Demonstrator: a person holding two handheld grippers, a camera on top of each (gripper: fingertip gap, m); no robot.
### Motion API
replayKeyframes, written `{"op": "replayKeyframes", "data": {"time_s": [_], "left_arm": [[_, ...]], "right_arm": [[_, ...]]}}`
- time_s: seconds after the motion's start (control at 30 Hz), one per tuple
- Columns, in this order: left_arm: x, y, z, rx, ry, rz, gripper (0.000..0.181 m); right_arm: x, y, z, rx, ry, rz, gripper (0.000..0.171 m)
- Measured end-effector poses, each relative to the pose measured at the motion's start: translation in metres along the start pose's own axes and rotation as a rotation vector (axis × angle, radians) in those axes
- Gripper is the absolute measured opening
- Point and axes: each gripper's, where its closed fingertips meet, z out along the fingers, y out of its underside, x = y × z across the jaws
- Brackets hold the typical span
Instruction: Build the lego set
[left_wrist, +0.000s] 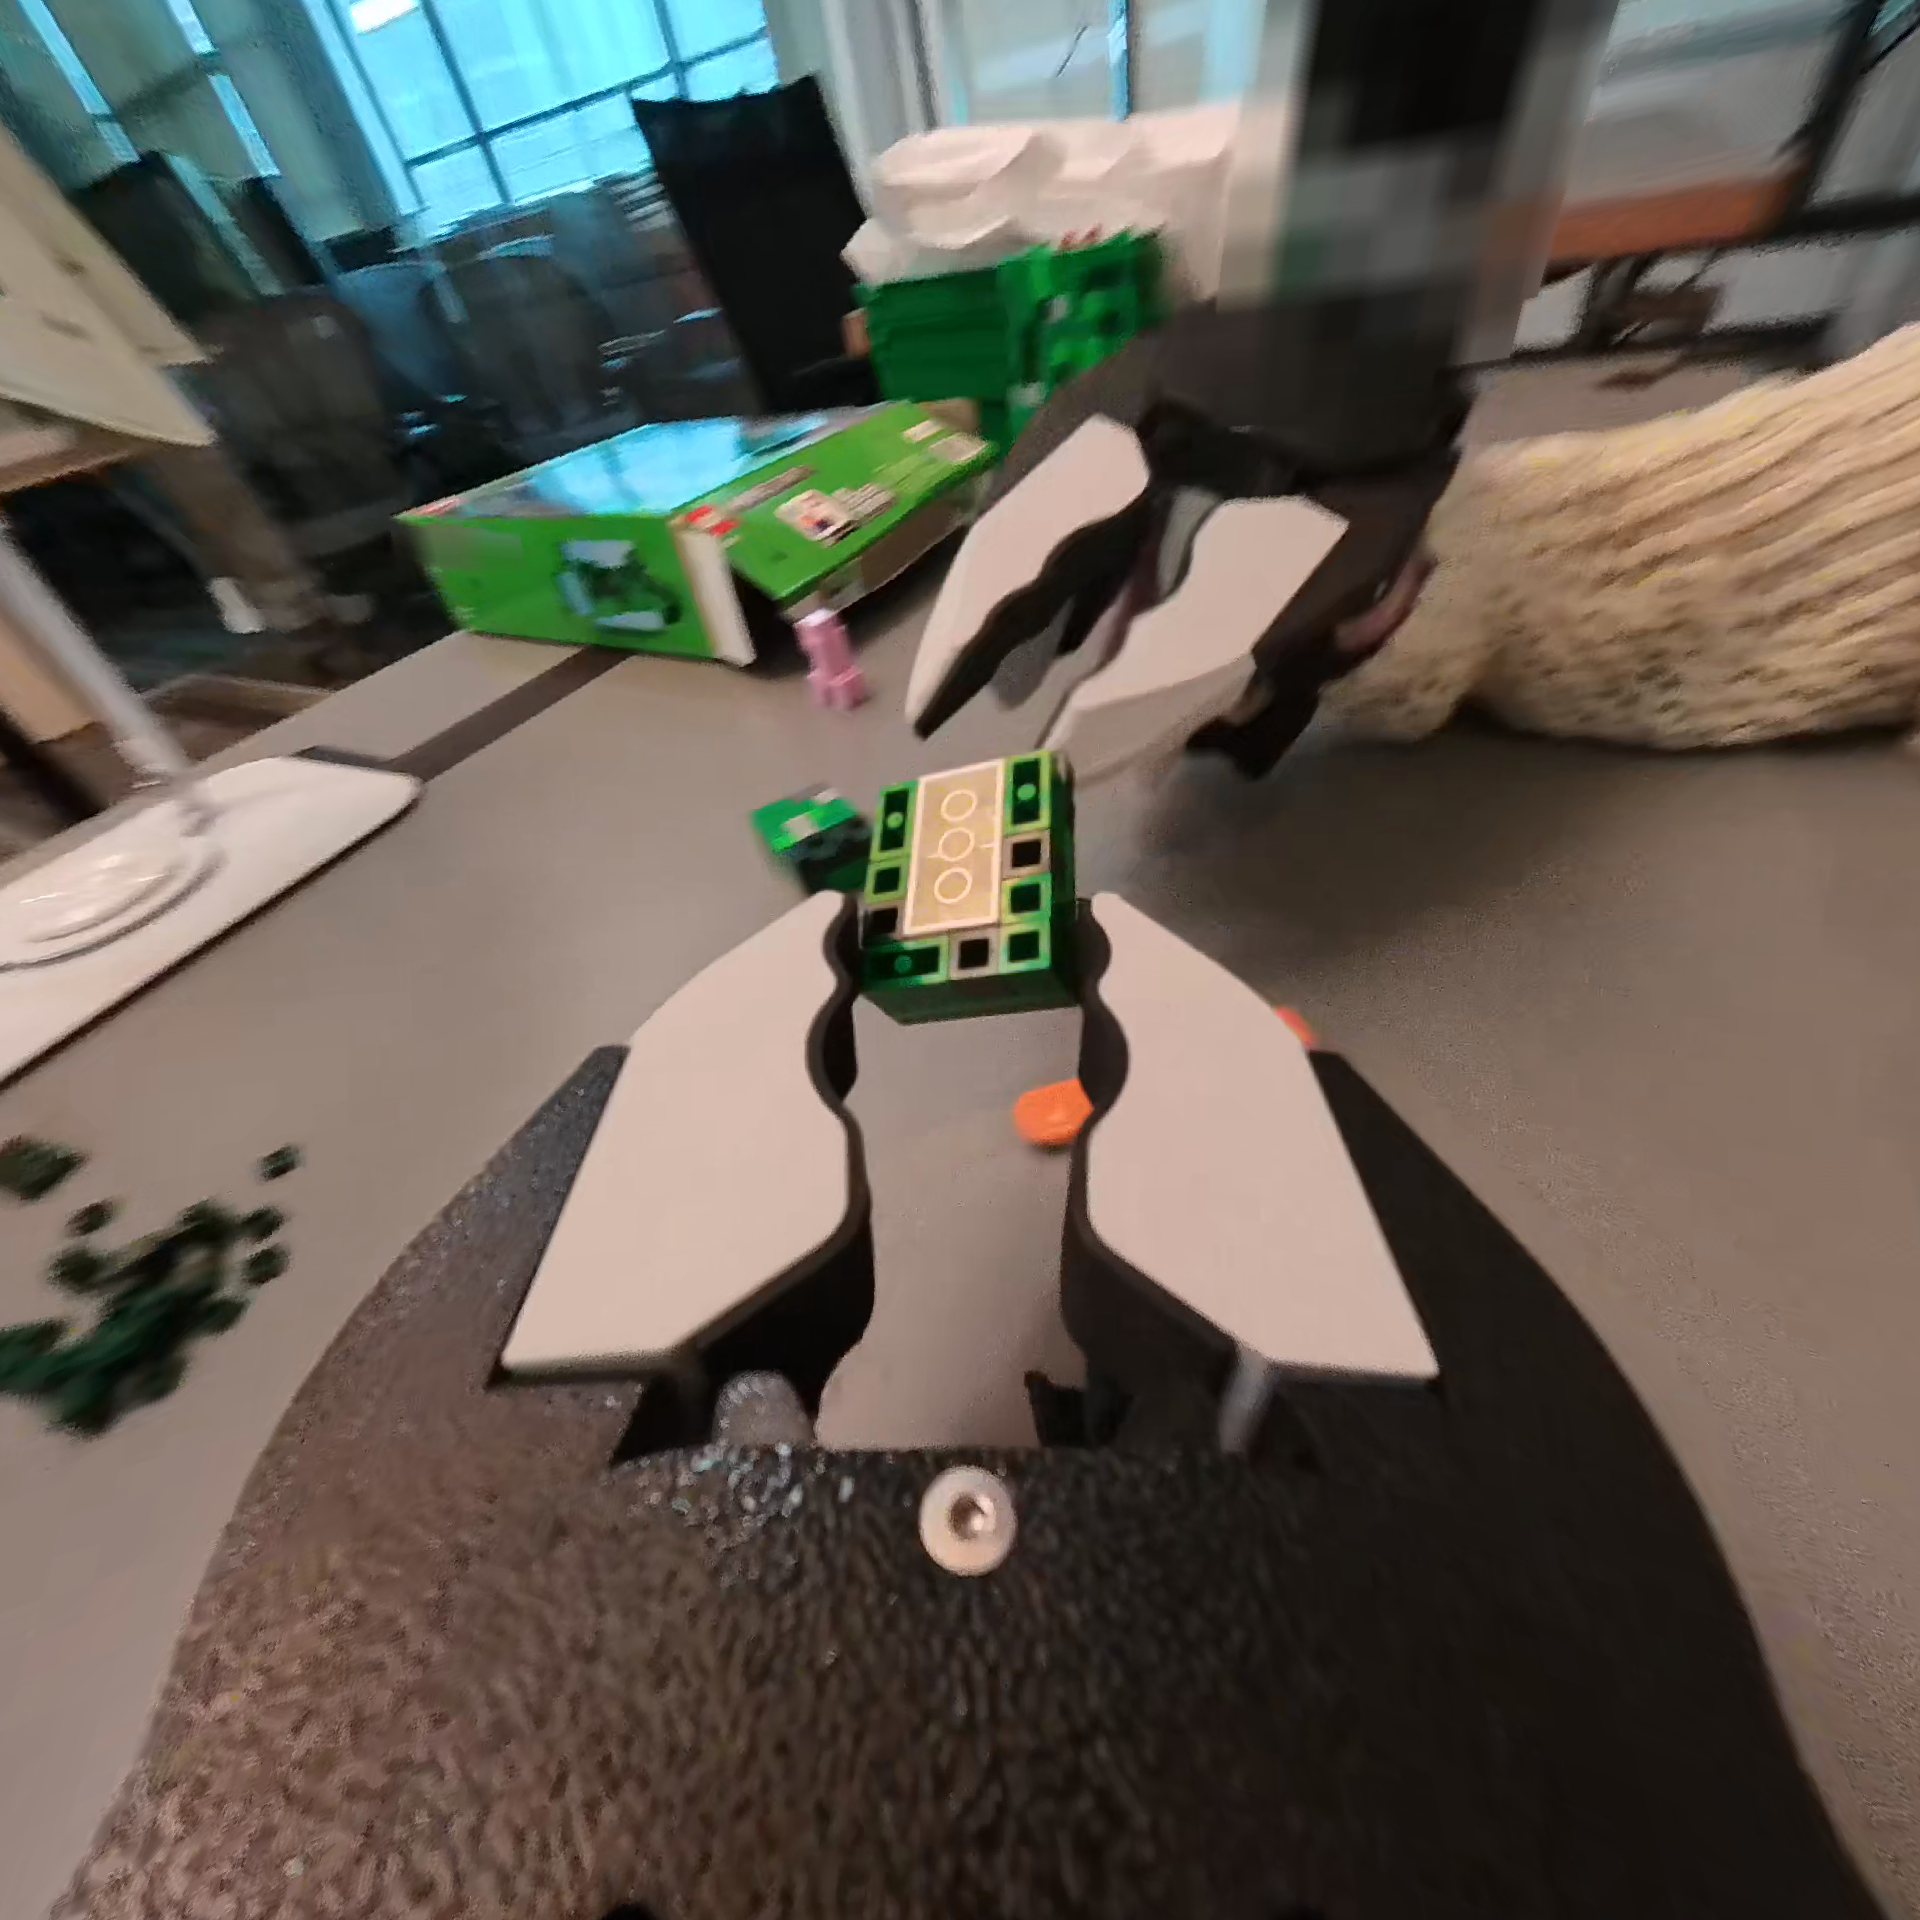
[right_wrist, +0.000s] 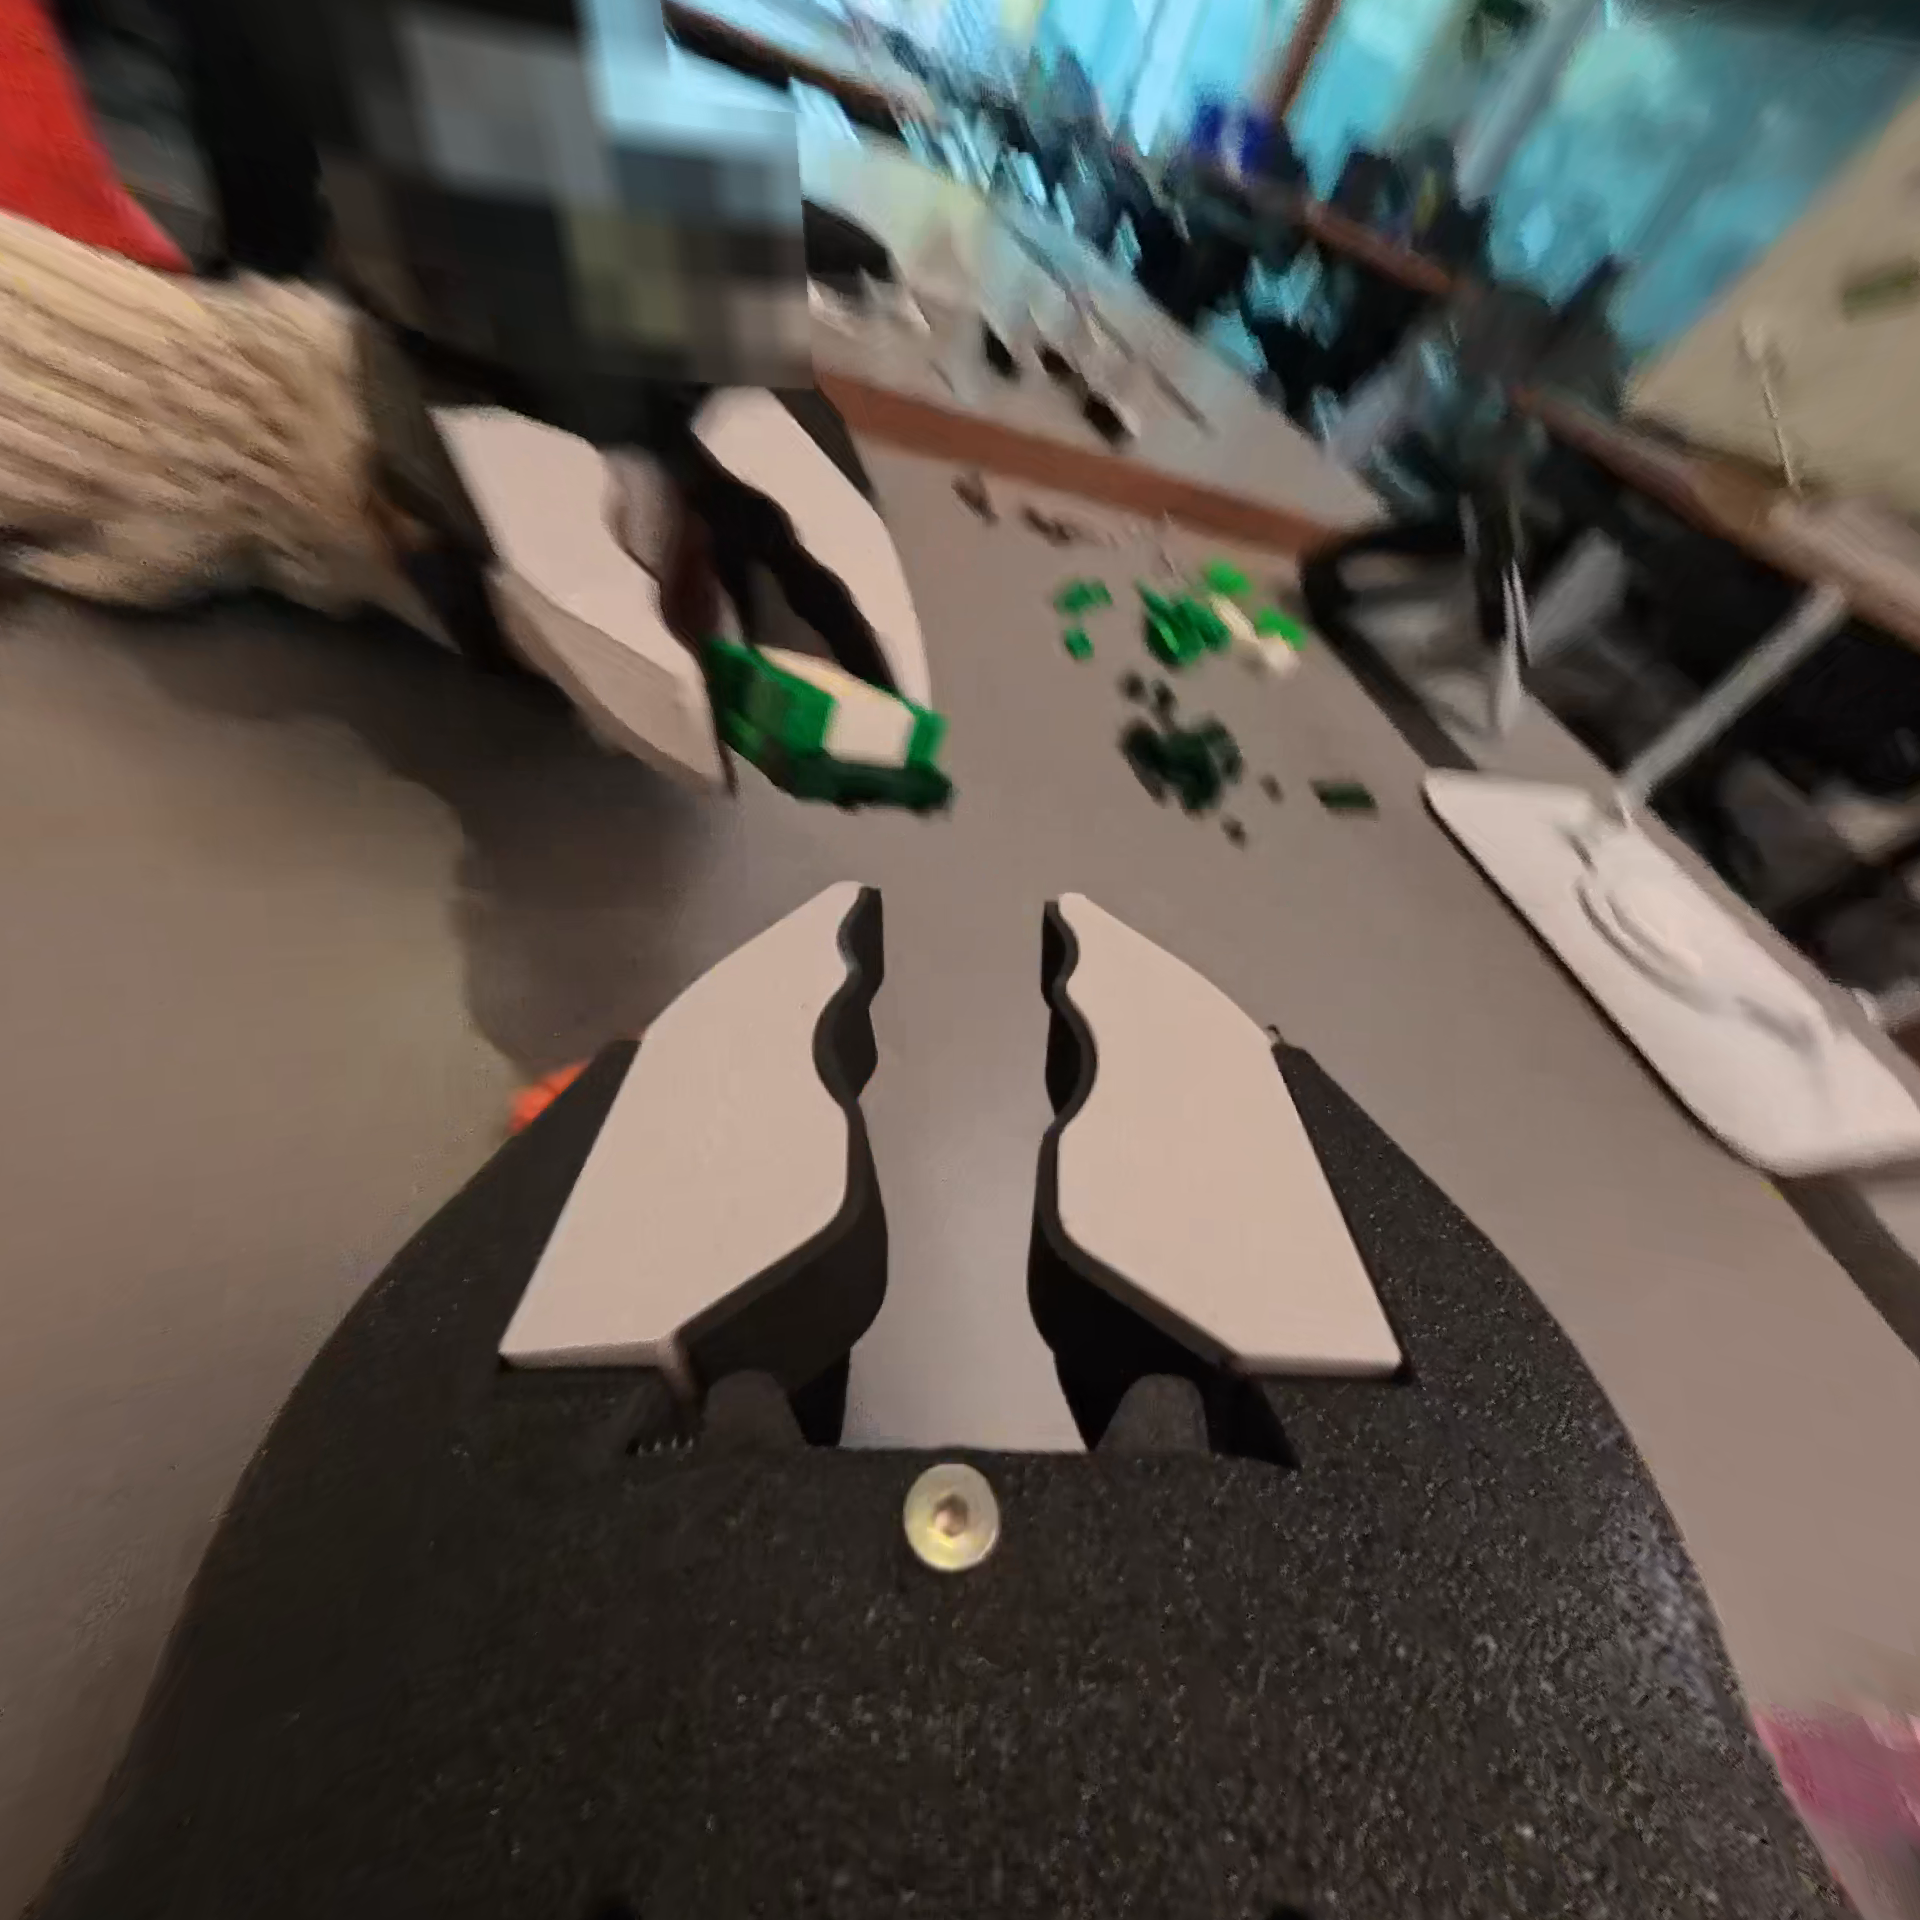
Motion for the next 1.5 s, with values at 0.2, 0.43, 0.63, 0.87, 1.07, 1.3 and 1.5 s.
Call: {"op": "replayKeyframes", "data": {"time_s": [0.2,0.43,0.63,0.87,1.07,1.3,1.5], "left_arm": [[-0.012,0.023,0.002,-0.14,-0.093,0.123,0.04],[-0.005,0.026,0.002,-0.163,-0.051,0.136,0.04],[-0.008,0.027,0.001,-0.167,-0.06,0.128,0.04],[-0.008,0.028,0.001,-0.176,-0.067,0.132,0.04],[-0.007,0.029,0.002,-0.186,-0.061,0.139,0.041],[-0.007,0.03,0.002,-0.192,-0.055,0.131,0.04],[-0.006,0.03,0.003,-0.199,-0.054,0.133,0.04]], "right_arm": [[0.022,0.055,0.004,-0.368,0.035,0.028,0.022],[0.03,0.078,0.006,-0.483,-0.194,0.053,0.021],[0.026,0.091,0.01,-0.552,-0.257,0.019,0.019],[0.01,0.085,0.016,-0.496,-0.332,0.057,0.016],[0.022,0.084,0.015,-0.478,-0.251,0.074,0.01],[0.024,0.084,0.022,-0.45,-0.226,0.058,0.012],[0.022,0.083,0.025,-0.452,-0.24,0.047,0.008]]}}
